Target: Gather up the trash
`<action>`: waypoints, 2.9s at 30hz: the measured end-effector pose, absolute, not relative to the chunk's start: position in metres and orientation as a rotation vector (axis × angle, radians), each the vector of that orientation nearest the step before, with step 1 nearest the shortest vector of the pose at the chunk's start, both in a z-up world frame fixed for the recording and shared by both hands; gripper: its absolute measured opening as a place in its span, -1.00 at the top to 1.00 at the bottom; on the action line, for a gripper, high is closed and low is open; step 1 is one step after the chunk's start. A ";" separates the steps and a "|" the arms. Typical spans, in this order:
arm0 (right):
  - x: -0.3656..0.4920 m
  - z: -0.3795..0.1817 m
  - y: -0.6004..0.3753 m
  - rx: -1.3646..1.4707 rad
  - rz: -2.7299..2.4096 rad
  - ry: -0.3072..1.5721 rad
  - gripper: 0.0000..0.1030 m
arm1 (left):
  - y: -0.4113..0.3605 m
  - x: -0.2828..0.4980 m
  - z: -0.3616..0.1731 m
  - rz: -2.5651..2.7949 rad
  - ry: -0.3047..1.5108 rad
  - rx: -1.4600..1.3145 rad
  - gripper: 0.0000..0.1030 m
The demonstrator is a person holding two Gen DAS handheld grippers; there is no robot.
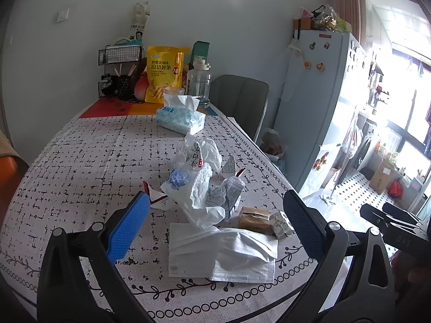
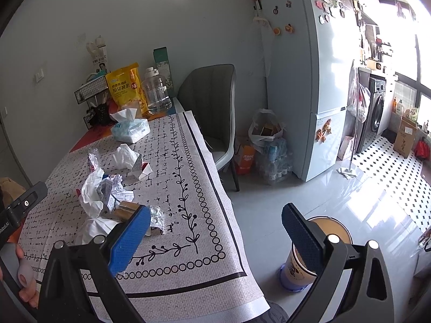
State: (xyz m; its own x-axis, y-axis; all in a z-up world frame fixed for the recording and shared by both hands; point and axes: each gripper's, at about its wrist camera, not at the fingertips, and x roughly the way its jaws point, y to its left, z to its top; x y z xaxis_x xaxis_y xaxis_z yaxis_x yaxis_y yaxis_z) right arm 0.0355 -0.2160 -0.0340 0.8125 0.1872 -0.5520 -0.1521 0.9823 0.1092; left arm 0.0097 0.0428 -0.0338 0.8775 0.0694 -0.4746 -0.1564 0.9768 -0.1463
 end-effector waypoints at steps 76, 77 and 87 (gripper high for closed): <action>0.062 -0.101 -0.181 0.095 0.450 0.905 0.45 | 0.023 0.045 -0.124 0.116 0.901 -0.133 0.82; 0.059 -0.100 -0.180 0.090 0.453 0.899 0.45 | 0.025 0.041 -0.123 0.129 0.894 -0.149 0.84; 0.048 -0.086 -0.189 0.102 0.443 0.864 0.45 | 0.035 0.004 -0.085 0.114 0.771 -0.214 0.86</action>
State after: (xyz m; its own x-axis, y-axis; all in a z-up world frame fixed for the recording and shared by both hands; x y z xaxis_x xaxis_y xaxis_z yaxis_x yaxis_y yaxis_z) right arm 0.0479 -0.1891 -0.0857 0.5654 0.4162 -0.7121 -0.3349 0.9048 0.2630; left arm 0.0037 0.0350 -0.0854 0.7122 0.0237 -0.7015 -0.1801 0.9722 -0.1499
